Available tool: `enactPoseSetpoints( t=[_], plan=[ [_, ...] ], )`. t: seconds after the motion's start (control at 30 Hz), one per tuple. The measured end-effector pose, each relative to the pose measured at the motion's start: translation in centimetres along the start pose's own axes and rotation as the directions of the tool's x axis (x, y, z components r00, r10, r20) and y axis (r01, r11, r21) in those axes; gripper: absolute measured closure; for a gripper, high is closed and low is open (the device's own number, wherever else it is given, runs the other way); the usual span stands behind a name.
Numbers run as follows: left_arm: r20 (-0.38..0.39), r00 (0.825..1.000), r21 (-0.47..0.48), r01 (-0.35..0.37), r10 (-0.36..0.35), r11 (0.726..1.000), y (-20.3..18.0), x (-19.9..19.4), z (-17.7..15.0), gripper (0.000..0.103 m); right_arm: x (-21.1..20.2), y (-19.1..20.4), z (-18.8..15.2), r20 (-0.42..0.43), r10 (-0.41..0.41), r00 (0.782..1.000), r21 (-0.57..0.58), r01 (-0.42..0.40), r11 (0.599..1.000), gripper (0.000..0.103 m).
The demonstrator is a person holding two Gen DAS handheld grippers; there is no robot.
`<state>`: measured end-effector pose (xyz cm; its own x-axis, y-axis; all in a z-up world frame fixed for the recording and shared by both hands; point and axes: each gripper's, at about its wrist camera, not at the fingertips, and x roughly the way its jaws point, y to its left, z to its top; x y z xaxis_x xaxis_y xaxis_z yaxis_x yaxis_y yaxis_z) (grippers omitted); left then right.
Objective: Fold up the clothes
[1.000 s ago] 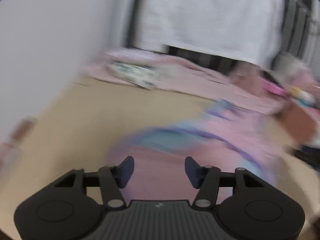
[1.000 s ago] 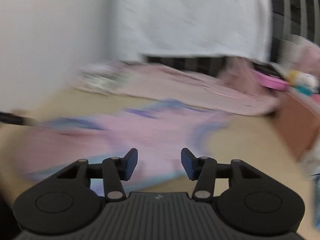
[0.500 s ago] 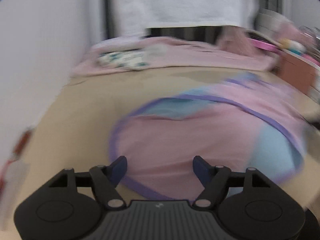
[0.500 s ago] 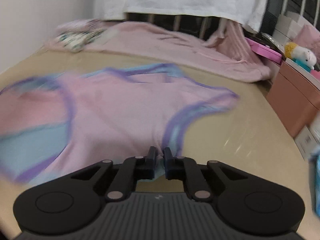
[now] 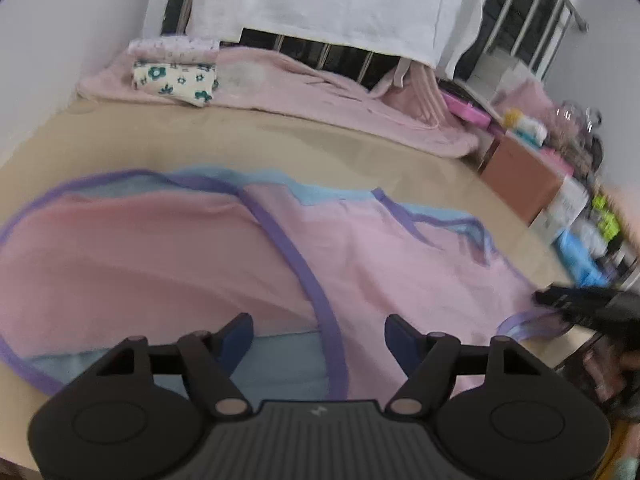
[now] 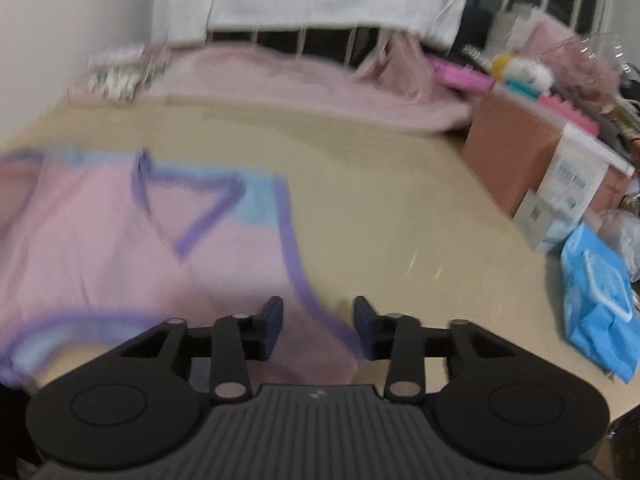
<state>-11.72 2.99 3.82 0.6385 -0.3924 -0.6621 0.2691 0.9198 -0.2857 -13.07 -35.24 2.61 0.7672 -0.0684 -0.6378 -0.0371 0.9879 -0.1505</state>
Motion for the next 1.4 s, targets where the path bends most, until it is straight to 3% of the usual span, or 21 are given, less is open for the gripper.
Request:
enactPoseSetpoints(
  t=[0.07,0.13,0.2,0.27,0.3,0.43,0.5,0.57,0.63,0.73,0.83,0.9,0.97,1.0,1.1,1.13,1.17,1.2,1.27,1.3,1.4],
  plan=[
    [-0.031,0.999,-0.031,0.011,-0.012,0.999,0.5,-0.3,1.7,0.031,-0.7,0.5,0.0,0.011,-0.001,1.000,-0.005,0.001,1.000,0.069],
    [-0.039,0.999,-0.012,0.007,-0.007,1.000,0.5,0.2,3.9,0.031,-2.0,1.5,1.5,0.093,0.148,0.985,-0.004,-0.148,0.989,0.069],
    [-0.081,0.996,0.124,-0.024,0.034,0.992,0.1,2.8,6.3,0.038,-1.0,3.6,3.9,0.107,0.315,0.943,-0.035,-0.313,0.949,0.068],
    [-0.130,0.988,0.095,-0.067,0.079,0.993,0.8,5.4,8.2,0.074,1.0,5.8,6.4,0.087,0.440,0.894,-0.064,-0.436,0.898,0.068],
    [-0.156,0.983,0.054,-0.090,0.097,0.995,1.2,6.5,8.9,0.076,2.7,7.0,7.6,0.050,0.466,0.883,-0.067,-0.463,0.884,0.068],
    [-0.099,0.993,-0.054,-0.072,0.066,0.996,3.9,7.8,9.3,0.074,8.6,10.6,10.9,-0.049,0.492,0.869,-0.012,-0.493,0.870,0.070],
    [-0.071,0.997,-0.094,-0.023,0.016,0.995,5.1,7.4,8.6,0.069,10.9,11.0,11.4,-0.081,0.474,0.877,0.025,-0.473,0.881,0.101],
    [-0.078,0.997,-0.132,0.002,-0.012,0.991,6.1,6.9,8.6,0.064,11.5,10.7,11.3,-0.025,0.389,0.921,0.043,-0.388,0.921,0.102],
    [-0.075,0.997,-0.209,0.019,-0.036,0.978,7.3,6.5,9.4,0.050,11.1,9.7,11.1,0.030,0.366,0.930,0.096,-0.368,0.925,0.102],
    [-0.058,0.997,-0.312,0.033,-0.053,0.950,8.9,6.8,11.6,0.033,9.4,8.6,10.8,0.070,0.423,0.903,0.102,-0.428,0.898,0.096],
    [-0.125,0.992,-0.320,-0.039,-0.001,0.947,8.6,9.1,13.3,0.035,8.7,8.2,10.5,0.025,0.466,0.885,0.110,-0.465,0.878,0.080],
    [-0.108,0.994,-0.308,-0.028,-0.005,0.951,8.4,9.9,13.4,0.047,8.7,8.7,10.1,-0.019,0.455,0.890,0.091,-0.452,0.887,0.072],
    [-0.072,0.997,-0.323,0.009,-0.034,0.947,8.4,10.3,13.4,0.102,9.2,9.7,9.9,-0.045,0.419,0.907,0.052,-0.416,0.908,0.072],
    [-0.049,0.998,-0.341,0.023,-0.042,0.940,8.6,10.4,13.2,0.103,9.7,10.3,9.8,-0.047,0.410,0.911,0.035,-0.408,0.912,0.079],
    [0.086,0.996,-0.359,0.048,-0.018,0.932,8.9,9.7,12.6,0.101,10.2,11.3,9.6,-0.019,0.384,0.923,0.012,-0.384,0.923,0.094],
    [0.094,0.995,-0.368,0.021,0.015,0.930,9.1,9.4,12.5,0.086,10.0,11.4,9.8,-0.007,0.370,0.929,0.020,-0.370,0.929,0.094],
    [0.097,0.994,-0.378,-0.008,0.049,0.926,9.3,9.2,12.4,0.057,9.8,11.6,9.9,0.007,0.350,0.937,0.023,-0.350,0.937,0.093],
    [0.065,0.997,-0.389,-0.021,0.050,0.921,9.5,8.9,12.4,0.045,9.2,11.9,10.2,0.023,0.331,0.943,0.006,-0.331,0.944,0.091],
    [0.071,0.997,-0.353,0.058,-0.035,0.934,9.4,6.7,11.2,0.042,7.7,12.8,10.6,0.057,0.326,0.943,-0.058,-0.323,0.945,0.091],
    [0.077,0.995,-0.305,0.091,-0.071,0.948,9.2,5.4,10.4,0.042,7.2,13.6,10.9,0.060,0.369,0.927,-0.096,-0.363,0.927,0.088],
    [0.029,0.999,-0.280,0.037,-0.030,0.959,9.1,3.3,7.7,0.042,7.1,17.4,12.1,0.006,0.501,0.866,-0.209,-0.489,0.847,0.077]
  ],
)
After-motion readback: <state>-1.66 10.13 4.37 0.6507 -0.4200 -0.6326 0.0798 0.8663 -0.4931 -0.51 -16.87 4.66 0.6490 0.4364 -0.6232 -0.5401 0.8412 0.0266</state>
